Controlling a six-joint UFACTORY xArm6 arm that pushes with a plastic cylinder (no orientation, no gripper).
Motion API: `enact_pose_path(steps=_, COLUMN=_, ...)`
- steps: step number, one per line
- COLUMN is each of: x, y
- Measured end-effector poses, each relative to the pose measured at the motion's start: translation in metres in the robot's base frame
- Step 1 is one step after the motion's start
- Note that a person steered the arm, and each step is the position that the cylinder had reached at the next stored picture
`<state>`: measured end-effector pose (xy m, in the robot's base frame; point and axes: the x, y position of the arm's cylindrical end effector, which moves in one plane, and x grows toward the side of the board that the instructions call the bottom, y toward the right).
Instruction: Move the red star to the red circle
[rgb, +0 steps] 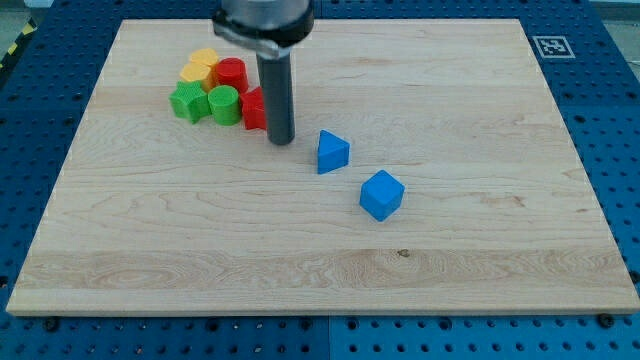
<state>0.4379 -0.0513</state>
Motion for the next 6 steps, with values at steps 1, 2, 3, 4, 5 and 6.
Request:
enact_pose_path(steps=1, x=0.008, y=0.0)
enact_pose_path(steps=2, x=0.008, y=0.0)
enact_pose_path(steps=3, x=0.014, y=0.0)
enact_pose_path(steps=4, x=0.016, y=0.0)
enact_pose_path(steps=5, x=-0.007, y=-0.012)
enact_pose_path(steps=6, x=-0.029, y=-0.013)
